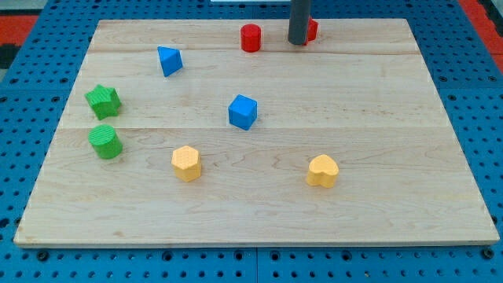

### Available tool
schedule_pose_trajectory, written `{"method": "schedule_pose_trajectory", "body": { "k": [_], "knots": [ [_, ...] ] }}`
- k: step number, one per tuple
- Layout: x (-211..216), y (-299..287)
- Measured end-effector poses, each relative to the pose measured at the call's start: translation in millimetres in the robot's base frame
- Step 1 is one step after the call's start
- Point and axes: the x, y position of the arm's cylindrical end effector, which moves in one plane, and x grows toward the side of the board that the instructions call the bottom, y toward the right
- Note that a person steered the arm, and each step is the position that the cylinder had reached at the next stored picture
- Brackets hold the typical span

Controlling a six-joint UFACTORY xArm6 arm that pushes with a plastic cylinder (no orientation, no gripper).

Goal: Move blue cube below the red star

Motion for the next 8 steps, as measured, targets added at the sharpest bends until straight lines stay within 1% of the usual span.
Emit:
{"method": "schedule_pose_trajectory", "body": {
  "k": [1, 2, 3, 4, 5, 7, 8],
  "knots": [
    [60, 28],
    [131, 31],
    [196, 11],
    [217, -63],
    [184, -123],
    [159, -66],
    [134, -98]
  ]
}}
